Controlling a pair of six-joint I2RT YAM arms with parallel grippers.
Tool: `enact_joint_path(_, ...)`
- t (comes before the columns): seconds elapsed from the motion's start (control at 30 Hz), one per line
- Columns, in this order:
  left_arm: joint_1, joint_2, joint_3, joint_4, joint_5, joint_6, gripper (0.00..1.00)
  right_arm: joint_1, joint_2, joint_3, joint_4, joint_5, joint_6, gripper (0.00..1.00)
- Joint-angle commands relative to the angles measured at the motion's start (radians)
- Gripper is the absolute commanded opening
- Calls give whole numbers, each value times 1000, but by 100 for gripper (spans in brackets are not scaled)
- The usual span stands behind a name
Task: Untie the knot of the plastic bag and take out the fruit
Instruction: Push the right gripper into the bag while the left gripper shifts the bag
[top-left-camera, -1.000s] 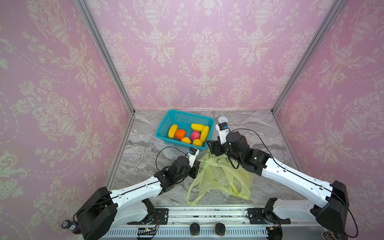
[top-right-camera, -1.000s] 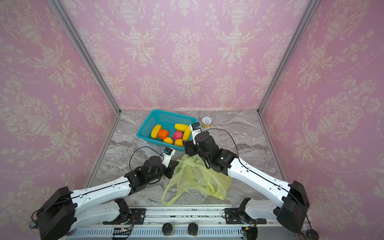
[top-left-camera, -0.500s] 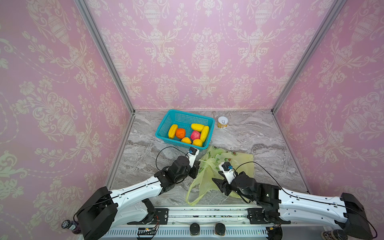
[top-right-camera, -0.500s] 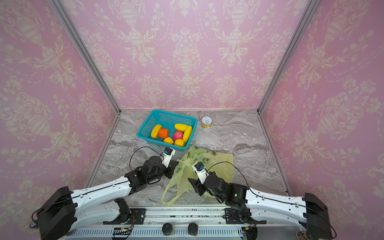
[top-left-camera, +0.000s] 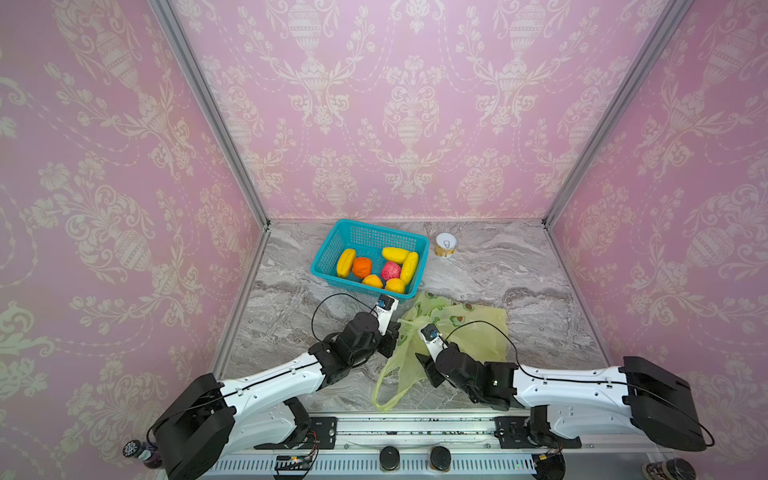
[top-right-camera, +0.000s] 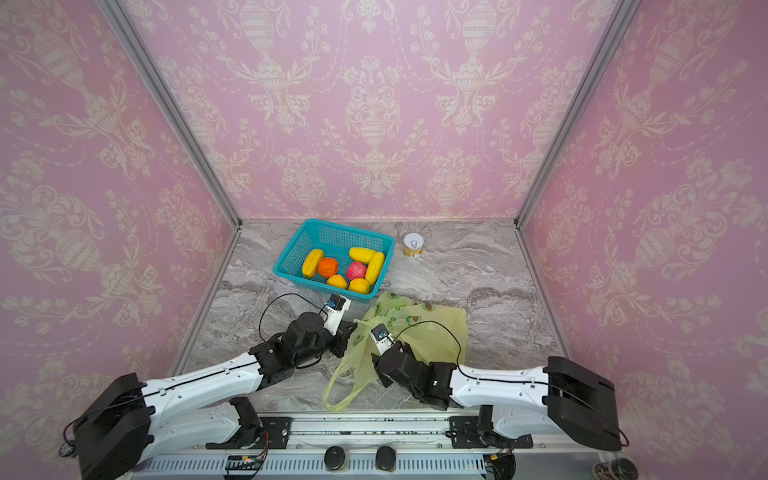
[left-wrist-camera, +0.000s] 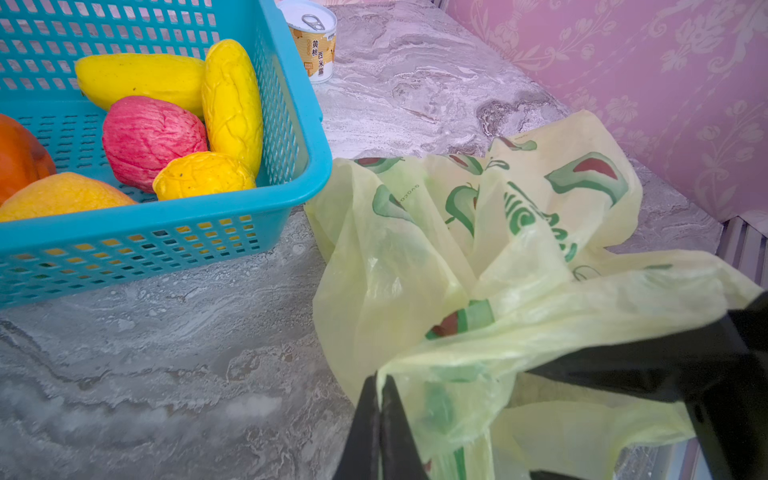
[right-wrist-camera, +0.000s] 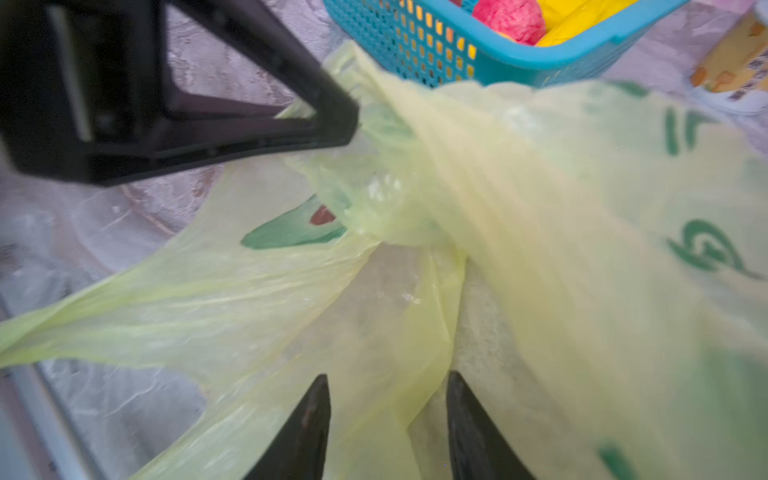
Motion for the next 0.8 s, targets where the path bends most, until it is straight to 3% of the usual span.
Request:
enact_joint_path(0.0,5,-1,2,-9,1,-1,0,3,84,83,-88,284,131,48)
enact_joint_path(0.23,5,-5,-1,-8,8,0,0,-15,308,262,-302,523,370,58)
enact_joint_path(0.33,5,-7,-2,-6,8,-1,0,-48,403,343,-366,530,412,59)
enact_joint_path(0.5,5,-5,-2,-4,9,1,0,-97,534,445,-409,557,442,89)
enact_joint_path(0.57,5,-5,-2,-5,11,2,0,-125,579,480,-424,560,459,96)
enact_joint_path(0.63,5,-8,-2,-4,14,3,0,-157,619,505,-419,557,470,100)
enact_joint_path(0.77,5,-23,-10,3,27,4,0,-211,676,510,-287,535,397,97)
